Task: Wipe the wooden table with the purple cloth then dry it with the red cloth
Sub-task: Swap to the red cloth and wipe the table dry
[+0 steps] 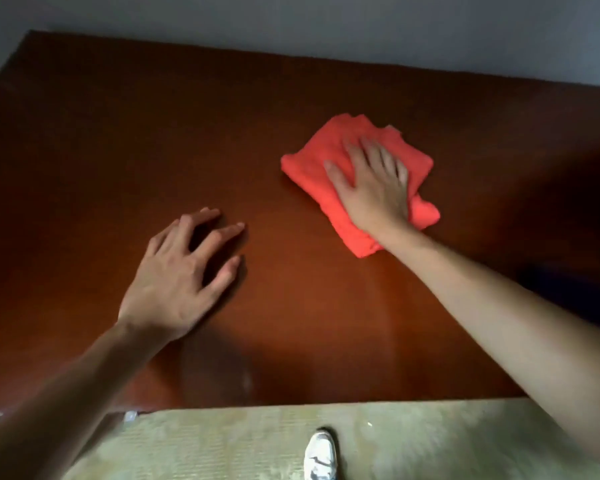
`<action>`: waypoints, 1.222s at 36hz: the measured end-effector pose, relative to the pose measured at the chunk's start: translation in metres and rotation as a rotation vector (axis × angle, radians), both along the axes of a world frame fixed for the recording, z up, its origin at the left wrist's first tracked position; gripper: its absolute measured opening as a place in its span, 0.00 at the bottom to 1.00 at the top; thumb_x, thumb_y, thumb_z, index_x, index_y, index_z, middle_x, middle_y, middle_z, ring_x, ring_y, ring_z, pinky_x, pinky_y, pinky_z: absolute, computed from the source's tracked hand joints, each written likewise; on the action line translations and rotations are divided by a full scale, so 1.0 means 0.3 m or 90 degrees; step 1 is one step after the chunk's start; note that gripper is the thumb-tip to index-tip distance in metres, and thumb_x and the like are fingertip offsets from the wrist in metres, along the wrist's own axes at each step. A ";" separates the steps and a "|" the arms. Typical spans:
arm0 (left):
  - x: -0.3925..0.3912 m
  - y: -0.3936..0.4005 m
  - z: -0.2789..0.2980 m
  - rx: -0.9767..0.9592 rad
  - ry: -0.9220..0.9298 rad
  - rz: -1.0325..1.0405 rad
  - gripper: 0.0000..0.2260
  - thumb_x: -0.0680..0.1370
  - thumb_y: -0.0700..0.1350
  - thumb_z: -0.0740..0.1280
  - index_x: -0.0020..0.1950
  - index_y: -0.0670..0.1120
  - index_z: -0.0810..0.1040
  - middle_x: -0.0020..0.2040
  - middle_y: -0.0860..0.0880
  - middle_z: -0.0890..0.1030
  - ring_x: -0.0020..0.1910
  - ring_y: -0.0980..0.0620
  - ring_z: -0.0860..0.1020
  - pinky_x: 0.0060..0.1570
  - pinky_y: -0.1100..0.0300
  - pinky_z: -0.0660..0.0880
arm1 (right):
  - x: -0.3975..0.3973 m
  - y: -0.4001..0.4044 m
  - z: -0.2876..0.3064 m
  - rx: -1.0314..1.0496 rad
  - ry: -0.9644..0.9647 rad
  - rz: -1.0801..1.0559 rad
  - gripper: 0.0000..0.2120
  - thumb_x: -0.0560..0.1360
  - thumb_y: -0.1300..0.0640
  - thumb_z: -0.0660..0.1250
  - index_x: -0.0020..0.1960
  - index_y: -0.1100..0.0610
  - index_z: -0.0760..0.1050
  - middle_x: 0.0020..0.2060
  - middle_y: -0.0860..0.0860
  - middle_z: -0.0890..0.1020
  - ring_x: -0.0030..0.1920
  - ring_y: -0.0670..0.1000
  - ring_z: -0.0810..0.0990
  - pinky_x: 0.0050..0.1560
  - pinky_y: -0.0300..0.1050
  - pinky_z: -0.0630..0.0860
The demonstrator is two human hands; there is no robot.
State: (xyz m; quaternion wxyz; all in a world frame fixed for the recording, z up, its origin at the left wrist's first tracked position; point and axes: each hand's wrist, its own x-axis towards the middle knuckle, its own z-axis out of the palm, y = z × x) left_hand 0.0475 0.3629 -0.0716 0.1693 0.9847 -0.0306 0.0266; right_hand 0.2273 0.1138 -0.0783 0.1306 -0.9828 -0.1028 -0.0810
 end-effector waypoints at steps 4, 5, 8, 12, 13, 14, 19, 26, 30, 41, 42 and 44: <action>-0.001 -0.010 0.009 0.018 0.000 -0.002 0.24 0.81 0.61 0.53 0.76 0.57 0.67 0.74 0.47 0.66 0.75 0.47 0.64 0.73 0.48 0.58 | -0.336 -0.122 -0.001 -0.009 -0.006 0.060 0.36 0.78 0.30 0.46 0.80 0.46 0.63 0.80 0.49 0.66 0.80 0.51 0.61 0.79 0.54 0.55; -0.003 -0.015 0.012 0.026 0.002 0.000 0.24 0.82 0.60 0.52 0.77 0.56 0.67 0.74 0.46 0.66 0.75 0.46 0.64 0.74 0.47 0.58 | -0.416 -0.151 0.000 -0.007 -0.012 0.077 0.35 0.79 0.30 0.48 0.80 0.46 0.64 0.80 0.48 0.65 0.80 0.51 0.61 0.79 0.54 0.56; -0.010 -0.024 0.015 0.056 -0.002 0.009 0.25 0.82 0.59 0.51 0.77 0.54 0.67 0.73 0.43 0.67 0.73 0.43 0.66 0.72 0.44 0.60 | -0.595 -0.234 0.004 -0.006 -0.009 0.154 0.32 0.81 0.32 0.51 0.81 0.46 0.63 0.81 0.47 0.62 0.81 0.49 0.60 0.80 0.55 0.56; -0.017 -0.071 0.012 0.066 -0.045 0.036 0.22 0.82 0.54 0.54 0.71 0.46 0.73 0.66 0.42 0.73 0.62 0.39 0.74 0.61 0.43 0.68 | -0.631 -0.314 0.020 -0.030 0.021 0.249 0.32 0.81 0.33 0.53 0.81 0.44 0.61 0.82 0.45 0.59 0.82 0.47 0.57 0.79 0.58 0.56; -0.018 -0.096 0.009 0.056 -0.055 0.045 0.21 0.82 0.53 0.54 0.69 0.45 0.74 0.65 0.42 0.73 0.60 0.39 0.75 0.59 0.44 0.68 | -0.617 -0.322 0.025 -0.034 0.031 0.265 0.31 0.81 0.33 0.53 0.81 0.44 0.60 0.82 0.45 0.58 0.82 0.46 0.56 0.79 0.58 0.56; -0.018 -0.126 0.006 0.039 -0.064 0.049 0.20 0.82 0.53 0.55 0.68 0.45 0.74 0.64 0.43 0.74 0.59 0.39 0.75 0.57 0.45 0.68 | -0.599 -0.329 0.029 -0.035 0.042 0.282 0.31 0.82 0.33 0.53 0.81 0.43 0.60 0.82 0.44 0.58 0.82 0.46 0.56 0.79 0.58 0.56; 0.031 -0.300 -0.006 -0.051 -0.104 -0.017 0.18 0.83 0.52 0.57 0.68 0.45 0.73 0.65 0.46 0.74 0.61 0.44 0.74 0.61 0.49 0.67 | -0.434 -0.360 0.044 -0.017 0.078 0.385 0.26 0.83 0.40 0.57 0.80 0.42 0.63 0.81 0.42 0.60 0.82 0.45 0.56 0.80 0.57 0.54; 0.150 -0.443 -0.022 -0.105 -0.065 0.013 0.23 0.84 0.56 0.55 0.73 0.44 0.69 0.71 0.45 0.72 0.70 0.46 0.71 0.68 0.51 0.65 | -0.016 -0.387 0.048 -0.062 0.069 0.452 0.25 0.84 0.43 0.55 0.80 0.44 0.64 0.81 0.45 0.62 0.81 0.48 0.59 0.76 0.54 0.59; 0.161 -0.444 -0.033 -0.015 -0.030 -0.005 0.24 0.84 0.56 0.53 0.77 0.46 0.68 0.74 0.44 0.70 0.77 0.47 0.65 0.75 0.51 0.60 | 0.272 -0.384 0.039 -0.075 0.079 0.406 0.25 0.84 0.41 0.52 0.80 0.43 0.62 0.81 0.47 0.63 0.79 0.53 0.63 0.74 0.58 0.63; 0.167 -0.441 -0.012 -0.018 0.038 -0.020 0.24 0.83 0.58 0.54 0.78 0.52 0.67 0.78 0.46 0.66 0.79 0.53 0.60 0.77 0.54 0.55 | 0.845 -0.390 0.070 -0.107 0.046 0.355 0.27 0.84 0.39 0.50 0.80 0.45 0.63 0.80 0.49 0.66 0.77 0.56 0.66 0.72 0.61 0.64; 0.166 -0.441 -0.012 -0.022 0.036 -0.018 0.24 0.83 0.58 0.54 0.78 0.53 0.67 0.78 0.46 0.66 0.79 0.54 0.59 0.78 0.55 0.54 | 0.867 -0.388 0.070 -0.103 0.047 0.350 0.27 0.83 0.39 0.50 0.80 0.45 0.63 0.79 0.49 0.66 0.77 0.56 0.67 0.73 0.60 0.64; 0.165 -0.443 -0.014 -0.025 0.033 -0.015 0.24 0.83 0.59 0.53 0.78 0.53 0.67 0.79 0.47 0.65 0.80 0.55 0.57 0.78 0.55 0.53 | 0.894 -0.383 0.071 -0.093 0.054 0.332 0.28 0.82 0.38 0.49 0.80 0.45 0.63 0.79 0.49 0.67 0.78 0.56 0.66 0.72 0.59 0.62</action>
